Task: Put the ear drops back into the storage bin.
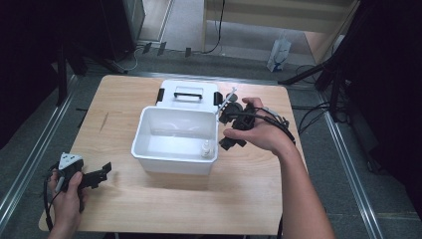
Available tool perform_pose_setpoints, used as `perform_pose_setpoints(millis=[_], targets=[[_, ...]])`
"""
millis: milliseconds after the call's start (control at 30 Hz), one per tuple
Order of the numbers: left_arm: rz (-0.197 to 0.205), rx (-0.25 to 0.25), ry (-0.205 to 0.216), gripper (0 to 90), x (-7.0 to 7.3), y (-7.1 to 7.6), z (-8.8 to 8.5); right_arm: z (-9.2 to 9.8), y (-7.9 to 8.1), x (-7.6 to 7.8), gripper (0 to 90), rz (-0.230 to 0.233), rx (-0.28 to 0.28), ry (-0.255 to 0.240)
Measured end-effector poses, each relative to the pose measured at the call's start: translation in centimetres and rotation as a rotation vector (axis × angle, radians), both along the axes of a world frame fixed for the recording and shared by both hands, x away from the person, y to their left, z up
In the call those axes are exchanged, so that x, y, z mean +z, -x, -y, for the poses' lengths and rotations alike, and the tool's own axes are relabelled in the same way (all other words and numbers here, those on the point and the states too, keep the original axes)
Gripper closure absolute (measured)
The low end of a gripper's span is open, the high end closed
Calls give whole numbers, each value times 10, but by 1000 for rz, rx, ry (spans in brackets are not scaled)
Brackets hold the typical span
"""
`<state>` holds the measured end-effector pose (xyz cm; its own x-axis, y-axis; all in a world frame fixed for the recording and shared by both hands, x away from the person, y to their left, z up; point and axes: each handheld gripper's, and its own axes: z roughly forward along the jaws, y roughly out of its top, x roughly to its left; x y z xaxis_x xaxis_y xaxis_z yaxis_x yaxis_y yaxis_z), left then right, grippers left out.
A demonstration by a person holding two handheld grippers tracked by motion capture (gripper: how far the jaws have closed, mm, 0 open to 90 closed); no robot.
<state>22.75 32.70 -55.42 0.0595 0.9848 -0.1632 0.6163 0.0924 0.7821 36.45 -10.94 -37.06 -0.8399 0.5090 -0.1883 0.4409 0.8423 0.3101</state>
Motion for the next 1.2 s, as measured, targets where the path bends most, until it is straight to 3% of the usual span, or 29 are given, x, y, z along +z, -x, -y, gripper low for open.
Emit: perform_pose_setpoints(millis=[400, 900, 1033, 1200], targets=[[-2, -1, -3, 1, 0, 0, 0, 41, 9, -21, 0, -12, -77, -21], [-6, 0, -11, 1, 0, 0, 1, 97, 36, -60, 0, 48, -188, -25], [-2, -1, -15, 1, 0, 1, 1, 116, 44, -73, 0, 94, -250, -55], [6, 3, -18, 1, 0, 1, 2, 127, 52, -82, 0, 130, -276, -80]])
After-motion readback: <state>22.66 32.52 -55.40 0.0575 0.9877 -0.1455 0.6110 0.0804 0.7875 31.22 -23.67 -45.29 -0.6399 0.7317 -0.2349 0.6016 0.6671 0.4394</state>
